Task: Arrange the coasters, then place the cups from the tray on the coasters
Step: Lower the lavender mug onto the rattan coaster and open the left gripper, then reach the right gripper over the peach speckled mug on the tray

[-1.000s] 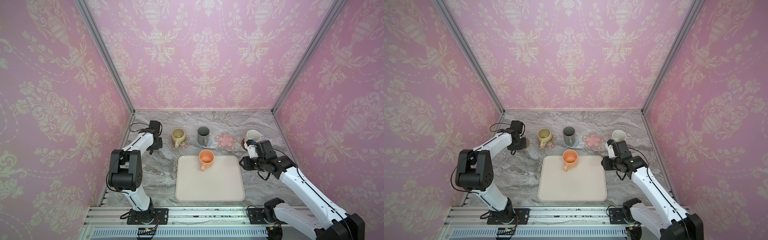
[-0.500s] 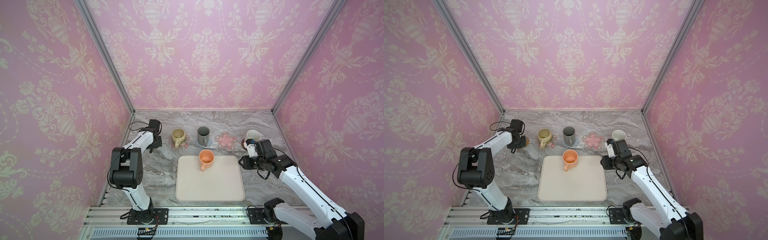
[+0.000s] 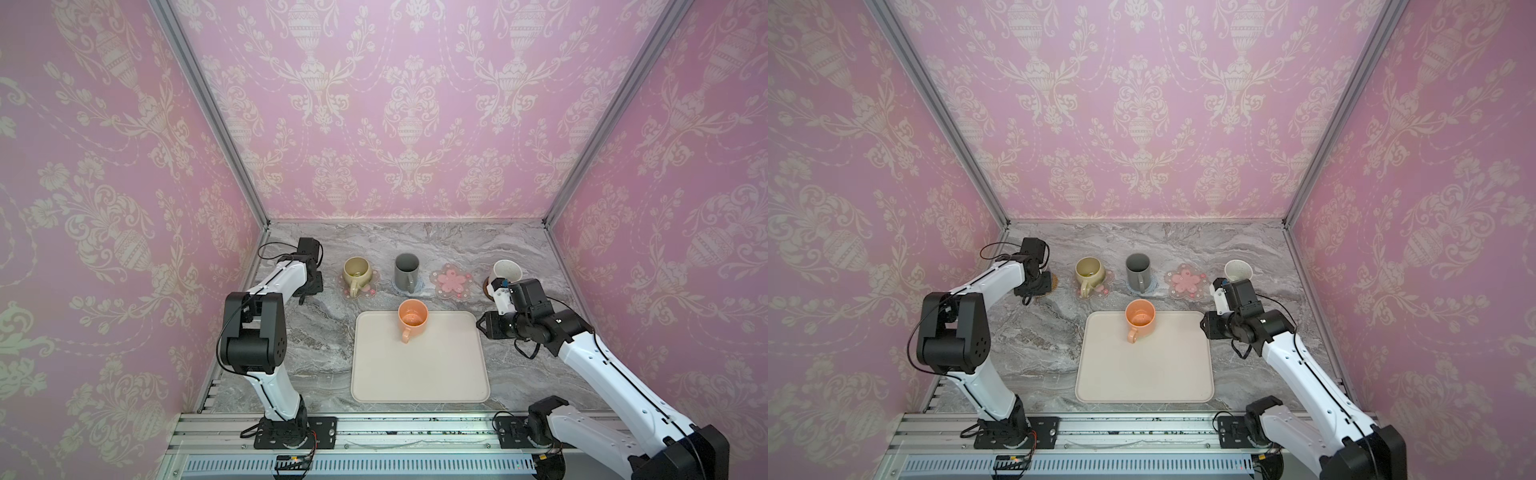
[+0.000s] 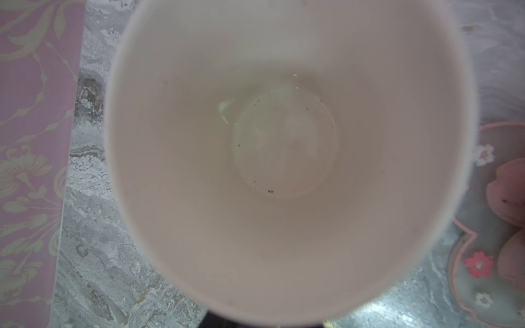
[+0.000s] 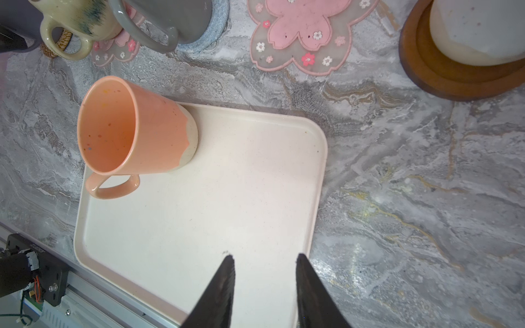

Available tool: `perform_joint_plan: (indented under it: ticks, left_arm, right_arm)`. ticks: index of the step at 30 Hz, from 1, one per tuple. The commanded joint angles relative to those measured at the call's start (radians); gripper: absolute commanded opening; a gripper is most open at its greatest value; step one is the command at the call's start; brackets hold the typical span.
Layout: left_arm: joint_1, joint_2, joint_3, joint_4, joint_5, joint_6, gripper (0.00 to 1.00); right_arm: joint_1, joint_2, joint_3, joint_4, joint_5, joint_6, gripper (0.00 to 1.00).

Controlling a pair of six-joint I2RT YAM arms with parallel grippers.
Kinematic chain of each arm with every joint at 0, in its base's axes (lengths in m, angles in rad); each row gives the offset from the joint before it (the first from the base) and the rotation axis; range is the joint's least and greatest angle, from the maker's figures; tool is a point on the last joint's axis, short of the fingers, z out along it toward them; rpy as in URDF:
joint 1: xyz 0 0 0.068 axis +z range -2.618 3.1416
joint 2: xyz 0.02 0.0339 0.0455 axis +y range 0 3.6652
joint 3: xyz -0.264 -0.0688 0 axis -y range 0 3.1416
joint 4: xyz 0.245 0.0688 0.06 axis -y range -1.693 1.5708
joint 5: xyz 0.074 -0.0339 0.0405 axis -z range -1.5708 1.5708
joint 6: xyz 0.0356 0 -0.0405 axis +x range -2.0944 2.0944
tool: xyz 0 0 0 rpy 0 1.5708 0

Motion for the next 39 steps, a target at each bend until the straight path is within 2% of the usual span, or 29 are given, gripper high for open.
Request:
perform_joint_plan:
  ticks: [1, 4, 14, 23, 29, 32, 39]
  left_arm:
    - [0.011, -0.032, -0.019, -0.019, -0.007, 0.009, 0.32]
    - [0.011, -0.059, -0.017, -0.03, -0.012, 0.0, 0.4]
    - [0.011, -0.222, -0.043, -0.082, 0.026, -0.02, 0.43]
    - [0.01, -0.432, -0.116, -0.129, 0.068, -0.023, 0.43]
    - [0.0, -0.507, -0.151, -0.151, 0.108, -0.061, 0.39]
    - [-0.024, -0.528, -0.165, -0.163, 0.127, -0.069, 0.35]
    - [-0.062, -0.583, -0.213, -0.183, 0.126, -0.092, 0.31]
  right_arm:
    - [0.014, -0.011, 0.01, 0.016, -0.024, 0.019, 0.38]
    - [0.034, -0.004, 0.015, 0.013, -0.037, 0.022, 0.37]
    - [0.131, -0.004, 0.015, 0.036, 0.038, 0.077, 0.37]
    - [0.281, -0.004, -0.005, 0.117, 0.149, 0.162, 0.37]
    - [0.397, 0.034, -0.001, 0.15, 0.209, 0.215, 0.36]
    - [0.464, 0.06, 0.011, 0.17, 0.248, 0.241, 0.31]
    - [0.608, 0.167, 0.08, 0.252, 0.247, 0.267, 0.1]
